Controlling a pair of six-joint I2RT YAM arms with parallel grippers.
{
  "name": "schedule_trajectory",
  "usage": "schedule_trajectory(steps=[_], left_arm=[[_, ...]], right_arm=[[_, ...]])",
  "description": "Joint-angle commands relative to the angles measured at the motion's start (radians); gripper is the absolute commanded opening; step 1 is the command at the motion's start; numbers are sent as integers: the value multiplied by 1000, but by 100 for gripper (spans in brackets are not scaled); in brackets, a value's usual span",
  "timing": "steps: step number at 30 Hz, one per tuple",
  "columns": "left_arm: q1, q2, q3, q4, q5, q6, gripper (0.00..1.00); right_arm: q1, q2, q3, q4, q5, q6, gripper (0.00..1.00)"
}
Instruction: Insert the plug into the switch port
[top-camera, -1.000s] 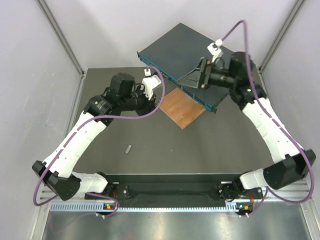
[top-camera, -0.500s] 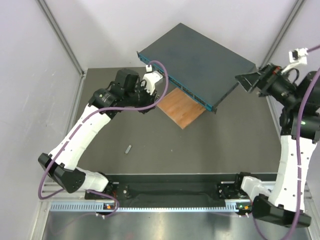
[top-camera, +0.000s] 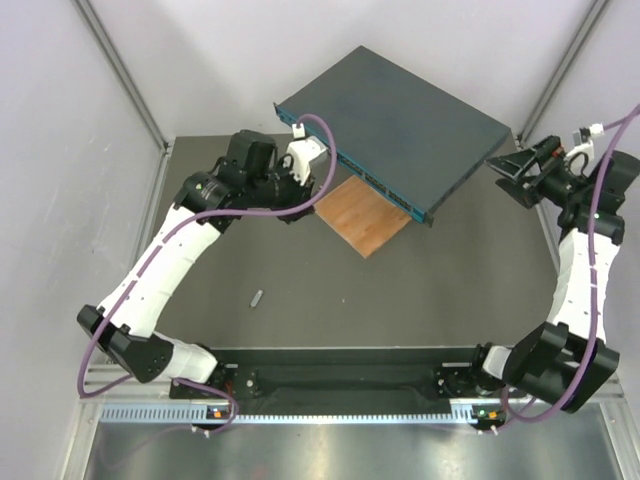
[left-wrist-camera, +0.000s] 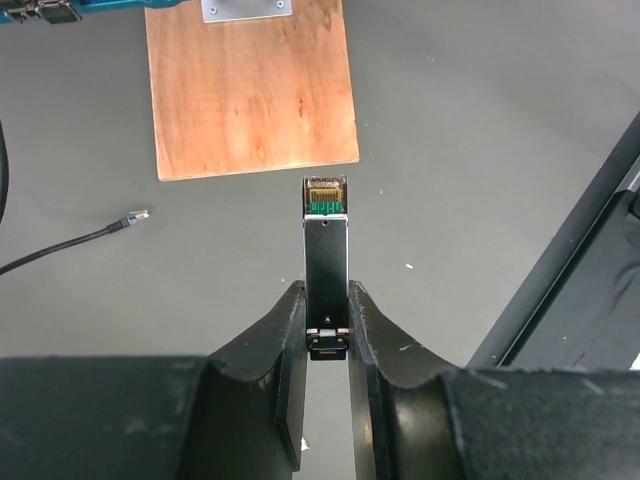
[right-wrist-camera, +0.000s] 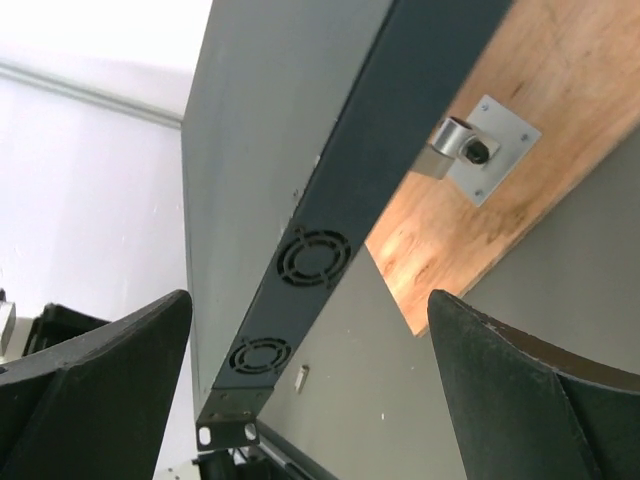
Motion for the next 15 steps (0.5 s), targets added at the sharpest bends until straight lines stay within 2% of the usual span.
schedule_trajectory(steps=[1, 5, 10, 15], left_arm=[[10, -3, 6, 18, 30, -37, 0], [11, -9, -24, 58, 48, -60, 0], [11, 5, -50, 124, 16, -57, 0], [13, 55, -11, 149, -129, -49, 0]], right_arm=[[59, 23, 26, 145, -11, 17, 100], [144, 63, -20, 223, 34, 9, 100], [222, 155, 9, 261, 31, -2, 100], [242, 197, 5, 323, 27, 23, 98]])
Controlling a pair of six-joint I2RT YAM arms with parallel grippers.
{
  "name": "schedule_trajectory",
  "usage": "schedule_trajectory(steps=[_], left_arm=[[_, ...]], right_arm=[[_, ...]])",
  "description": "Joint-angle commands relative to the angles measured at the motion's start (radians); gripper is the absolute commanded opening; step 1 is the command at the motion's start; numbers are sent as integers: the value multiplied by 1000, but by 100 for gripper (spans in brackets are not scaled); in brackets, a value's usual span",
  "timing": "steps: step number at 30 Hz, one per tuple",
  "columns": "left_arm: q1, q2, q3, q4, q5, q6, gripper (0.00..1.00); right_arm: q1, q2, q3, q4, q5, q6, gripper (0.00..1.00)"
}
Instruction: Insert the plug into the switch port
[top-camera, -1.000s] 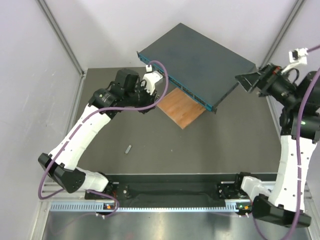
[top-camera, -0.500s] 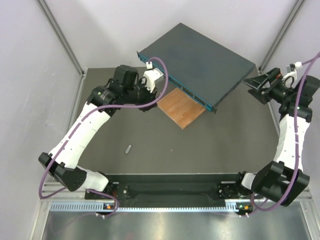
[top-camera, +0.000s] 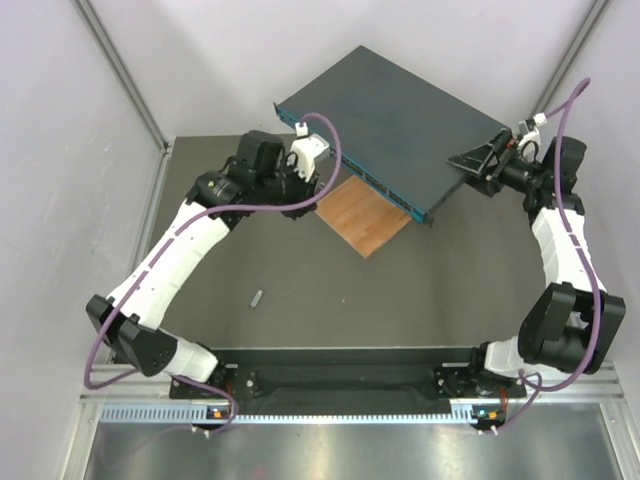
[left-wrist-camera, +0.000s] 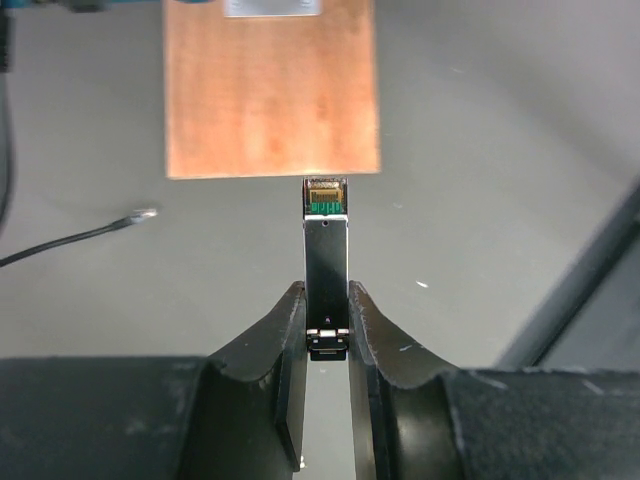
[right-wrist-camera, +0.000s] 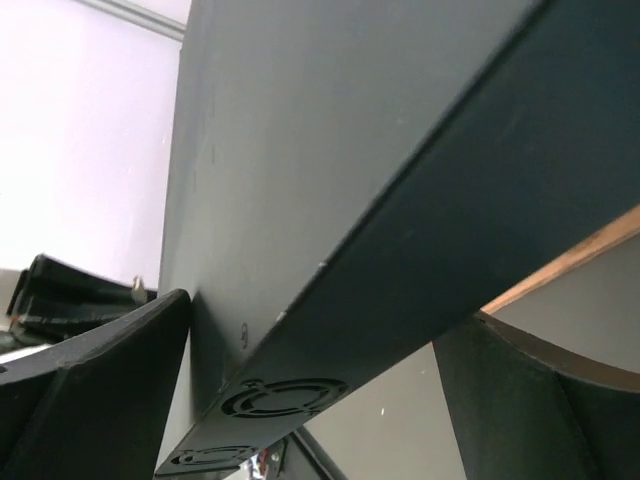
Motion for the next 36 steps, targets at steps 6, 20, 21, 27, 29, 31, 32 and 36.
schedule_trajectory(steps=[6, 20, 21, 27, 29, 31, 32, 36], left_arm=[[4, 167, 189, -76, -155, 78, 0], [13, 351, 447, -189, -208, 131, 0], [12, 353, 436, -181, -213, 133, 0], [18, 387, 433, -152, -202, 113, 0], [19, 400, 450, -155, -199, 110, 0], [18, 428, 485, -159, -202, 110, 0], [18, 434, 496, -163, -204, 108, 0], [19, 463, 524, -149, -196, 104, 0]], right_arm=[[30, -47, -71, 154, 33, -16, 72], [29, -89, -57, 111, 56, -56, 0], [30, -86, -52, 71, 55, -69, 0], [29, -93, -35, 43, 66, -116, 0], [29, -99, -25, 42, 67, -114, 0], [29, -98, -5, 4, 66, -140, 0], [27, -99, -2, -4, 64, -148, 0], [29, -107, -2, -29, 59, -175, 0]])
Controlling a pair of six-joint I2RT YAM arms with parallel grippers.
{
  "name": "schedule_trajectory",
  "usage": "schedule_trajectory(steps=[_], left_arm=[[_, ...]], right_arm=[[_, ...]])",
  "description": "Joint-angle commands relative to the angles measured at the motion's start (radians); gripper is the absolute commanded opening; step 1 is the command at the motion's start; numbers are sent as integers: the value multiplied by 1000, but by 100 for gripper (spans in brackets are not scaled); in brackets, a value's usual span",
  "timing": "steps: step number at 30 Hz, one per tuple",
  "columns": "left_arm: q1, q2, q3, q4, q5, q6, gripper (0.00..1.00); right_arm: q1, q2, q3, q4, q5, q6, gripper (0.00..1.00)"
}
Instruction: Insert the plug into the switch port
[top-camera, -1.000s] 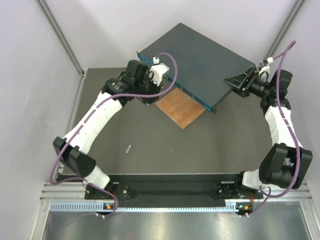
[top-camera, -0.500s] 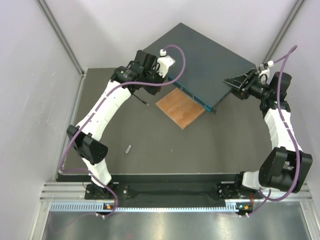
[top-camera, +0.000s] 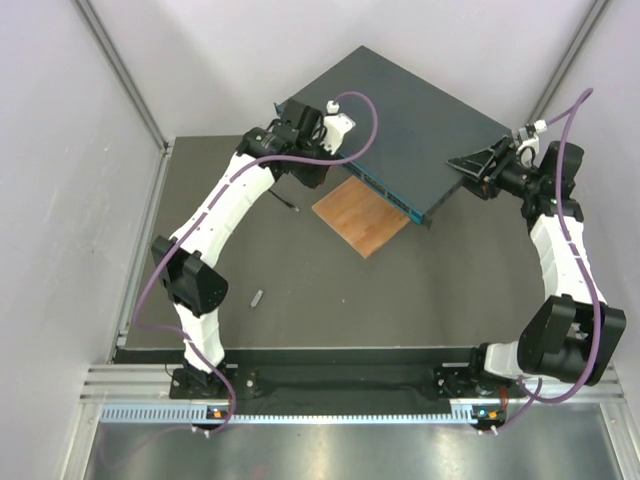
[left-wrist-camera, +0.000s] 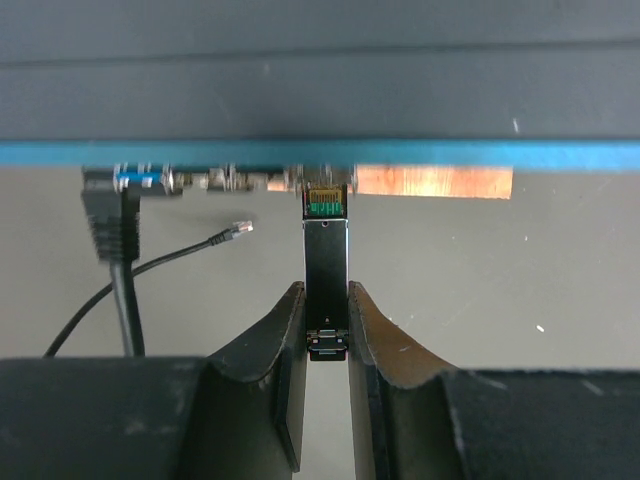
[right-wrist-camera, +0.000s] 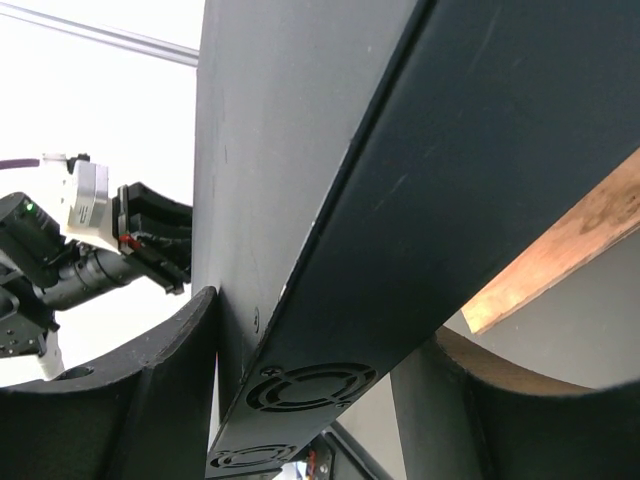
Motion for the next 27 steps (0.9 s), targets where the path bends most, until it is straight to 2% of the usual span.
schedule_trajectory(steps=[1, 8, 10, 11, 12, 14, 15, 18, 20, 22, 24, 27], left_arm=[[5, 15, 71, 23, 8, -8, 0], [5, 35, 114, 17, 3, -11, 0], [5, 23, 110, 13, 6, -8, 0], [5, 17, 102, 3, 12, -5, 0], [5, 0, 94, -1, 20, -1, 0], [5, -28, 44, -9, 72, 9, 0], [5, -66, 19, -12, 103, 27, 0], [5, -172, -89, 0, 203, 55, 0], [5, -248, -157, 6, 265, 73, 0], [5, -296, -206, 25, 305, 82, 1], [5, -356, -232, 51, 344, 79, 3], [3, -425, -297, 140, 371, 47, 4]], right_arm=[[8, -43, 44, -18, 8, -298, 0], [8, -17, 73, -36, 2, -317, 0], [7, -11, 80, -44, 2, -324, 9], [1, -10, 88, -76, 2, -335, 17], [-4, -10, 103, -94, 0, -359, 34], [-36, -19, 114, -149, 2, -393, 59], [-53, -32, 123, -171, 0, -406, 74], [-155, -56, 175, -278, -26, -470, 90], [-244, -63, 214, -338, -30, -534, 92], [-283, -79, 287, -398, -32, -577, 91], [-269, -94, 355, -407, -50, -587, 89], [-161, -106, 395, -290, -76, -476, 84]])
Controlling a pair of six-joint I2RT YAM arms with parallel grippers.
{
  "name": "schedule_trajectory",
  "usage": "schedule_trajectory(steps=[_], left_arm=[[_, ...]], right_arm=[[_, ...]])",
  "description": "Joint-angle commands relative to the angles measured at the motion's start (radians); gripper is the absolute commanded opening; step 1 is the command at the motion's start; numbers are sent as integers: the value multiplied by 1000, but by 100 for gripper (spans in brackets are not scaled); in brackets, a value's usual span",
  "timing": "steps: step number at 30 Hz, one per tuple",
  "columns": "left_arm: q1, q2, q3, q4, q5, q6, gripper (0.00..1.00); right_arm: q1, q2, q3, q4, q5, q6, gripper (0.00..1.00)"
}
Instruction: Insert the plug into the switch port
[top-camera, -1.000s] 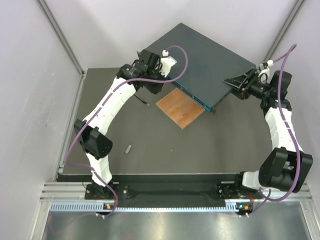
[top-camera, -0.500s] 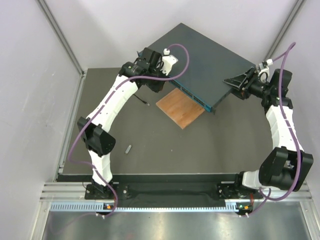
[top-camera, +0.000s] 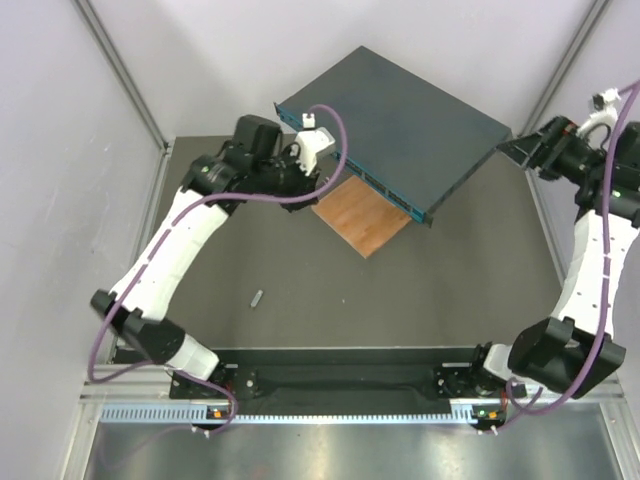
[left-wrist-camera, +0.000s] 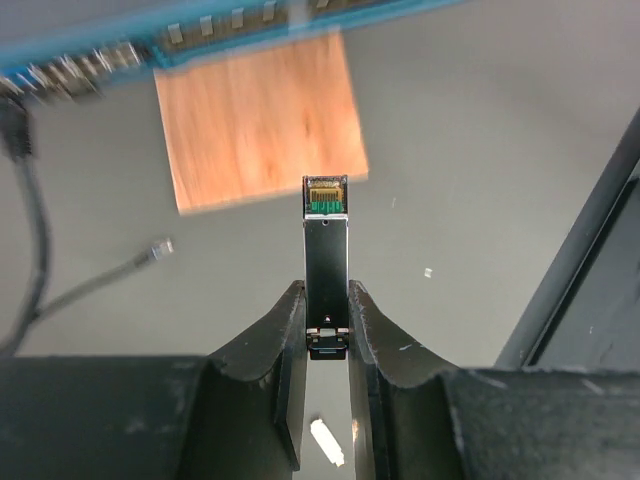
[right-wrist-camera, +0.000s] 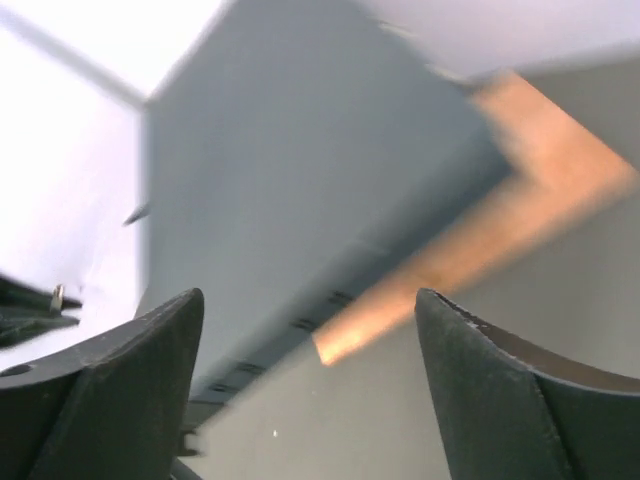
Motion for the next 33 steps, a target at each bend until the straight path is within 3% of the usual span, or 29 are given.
schedule_trajectory(steps=[1, 7, 14, 25, 32, 33], left_arm=[[2, -97, -77, 170, 96, -12, 5], [-1, -185, -186, 302, 70, -71, 6], [-3, -274, -280, 449, 1, -99, 11], [-6, -280, -293, 463, 13, -79, 14], [-4, -285, -306, 474, 25, -76, 14], [-6, -288, -307, 474, 24, -75, 14]], right_arm=[[187, -67, 95, 106, -50, 17, 82], [630, -7, 89, 303, 48, 132, 79], [907, 182, 189, 370, 88, 266, 72], [1024, 283, 200, 459, 148, 369, 66], [1033, 299, 151, 548, 132, 453, 36], [1035, 302, 146, 557, 126, 464, 29]])
